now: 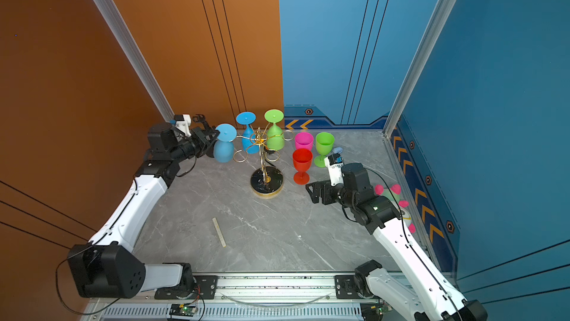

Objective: Take the wine glass off the wine glass rack
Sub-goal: Pick up the wine glass from the wine glass rack.

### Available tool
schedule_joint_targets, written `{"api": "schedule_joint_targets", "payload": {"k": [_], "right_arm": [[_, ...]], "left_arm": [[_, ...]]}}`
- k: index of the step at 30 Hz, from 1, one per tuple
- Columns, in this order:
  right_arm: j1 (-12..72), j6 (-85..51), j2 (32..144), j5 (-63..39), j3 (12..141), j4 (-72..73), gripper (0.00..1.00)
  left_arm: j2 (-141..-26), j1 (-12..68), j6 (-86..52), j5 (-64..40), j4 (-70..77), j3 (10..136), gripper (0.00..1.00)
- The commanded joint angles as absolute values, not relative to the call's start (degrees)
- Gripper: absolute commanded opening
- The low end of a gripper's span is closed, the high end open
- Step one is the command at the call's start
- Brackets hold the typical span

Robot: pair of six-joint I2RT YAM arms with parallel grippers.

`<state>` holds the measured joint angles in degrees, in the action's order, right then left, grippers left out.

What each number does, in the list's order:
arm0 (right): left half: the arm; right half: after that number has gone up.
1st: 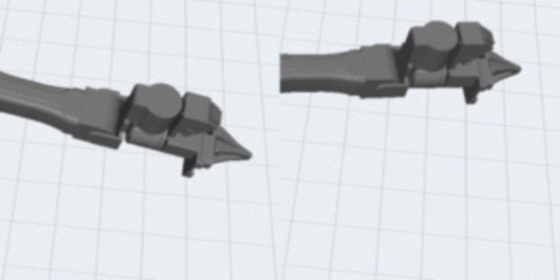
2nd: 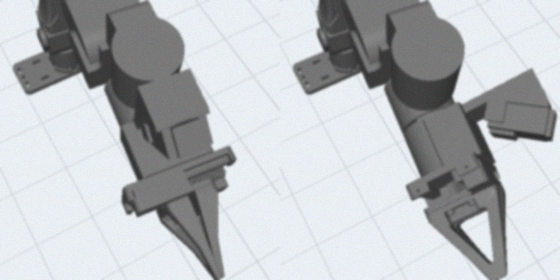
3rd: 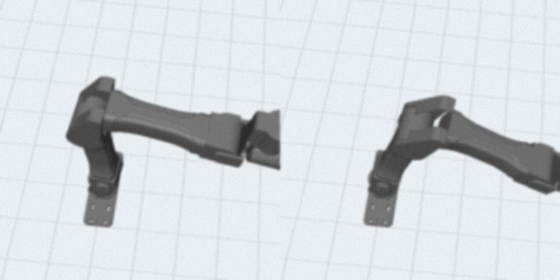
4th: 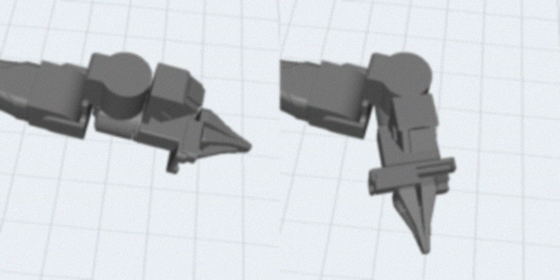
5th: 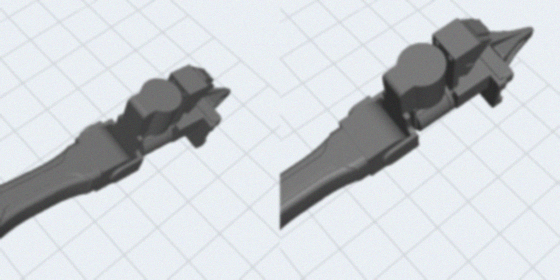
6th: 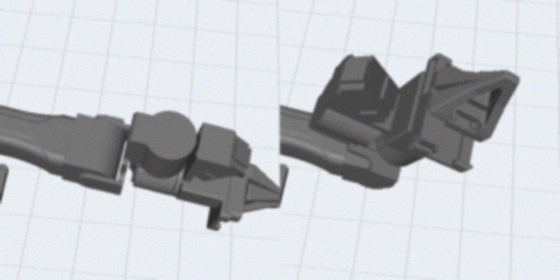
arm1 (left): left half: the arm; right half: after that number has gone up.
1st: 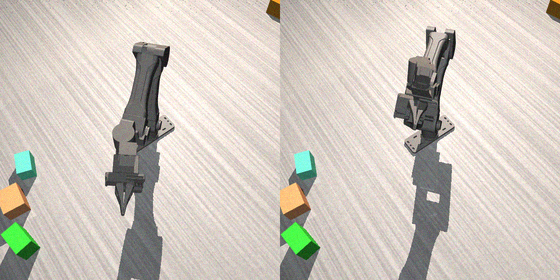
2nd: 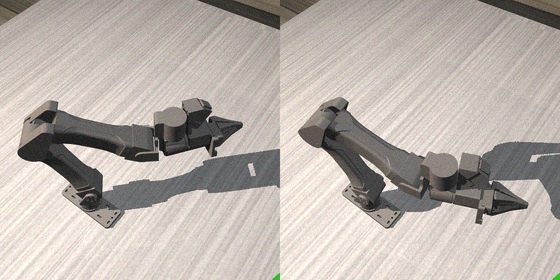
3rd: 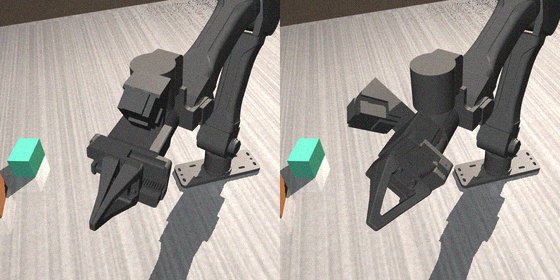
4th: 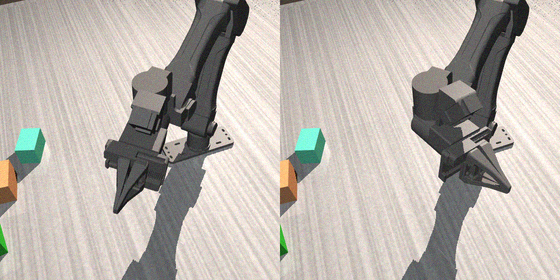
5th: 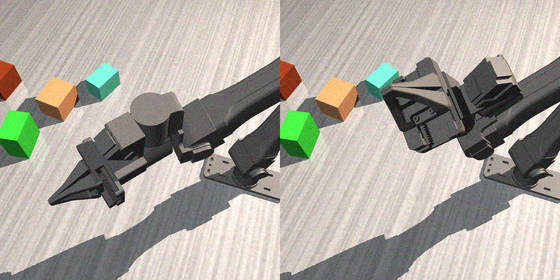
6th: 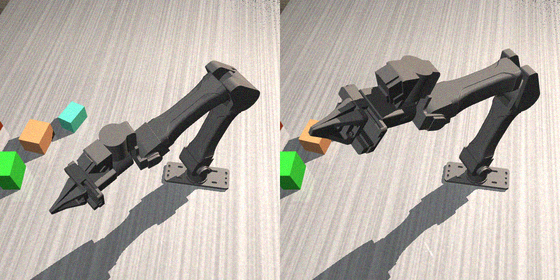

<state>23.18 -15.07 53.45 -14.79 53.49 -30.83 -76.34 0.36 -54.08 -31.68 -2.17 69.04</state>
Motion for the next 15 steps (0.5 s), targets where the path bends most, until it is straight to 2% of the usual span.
{"api": "schedule_joint_targets", "payload": {"k": [1, 15], "right_arm": [[22.73, -15.73, 52.52, -14.51, 52.71, -29.98, 0.98], [22.68, -15.86, 52.91, -14.64, 53.00, -29.88, 0.98]], "left_arm": [[-76.37, -0.18, -56.98, -34.98, 1.03, 67.85, 0.00], [-75.77, -0.34, -63.64, -39.06, 3.59, 67.48, 0.00]]}}
